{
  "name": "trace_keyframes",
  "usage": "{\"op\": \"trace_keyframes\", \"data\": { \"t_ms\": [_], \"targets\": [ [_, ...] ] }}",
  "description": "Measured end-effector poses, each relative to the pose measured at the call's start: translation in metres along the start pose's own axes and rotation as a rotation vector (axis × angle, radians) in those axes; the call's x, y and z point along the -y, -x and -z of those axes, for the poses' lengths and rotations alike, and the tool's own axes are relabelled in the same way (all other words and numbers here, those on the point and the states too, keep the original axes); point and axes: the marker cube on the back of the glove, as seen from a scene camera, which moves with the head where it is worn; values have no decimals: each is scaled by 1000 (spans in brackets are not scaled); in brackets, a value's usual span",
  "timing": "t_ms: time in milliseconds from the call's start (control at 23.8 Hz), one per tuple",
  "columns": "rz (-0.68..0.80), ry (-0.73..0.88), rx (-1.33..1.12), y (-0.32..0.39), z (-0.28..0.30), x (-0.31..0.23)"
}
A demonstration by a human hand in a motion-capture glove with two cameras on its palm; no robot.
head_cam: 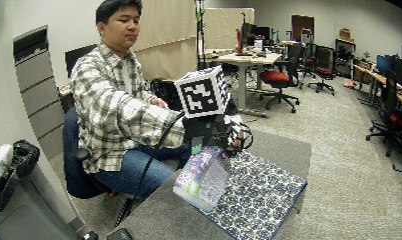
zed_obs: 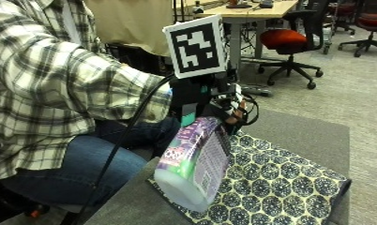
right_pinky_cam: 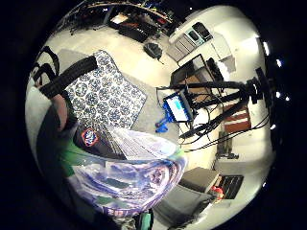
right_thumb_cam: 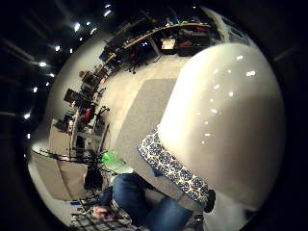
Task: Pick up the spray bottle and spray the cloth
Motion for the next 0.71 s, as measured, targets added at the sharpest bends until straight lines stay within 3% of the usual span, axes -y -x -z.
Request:
{"op": "trace_keyframes", "data": {
  "t_ms": [714],
  "targets": [
    [185,107,-267,31,-41,-5]
  ]
}}
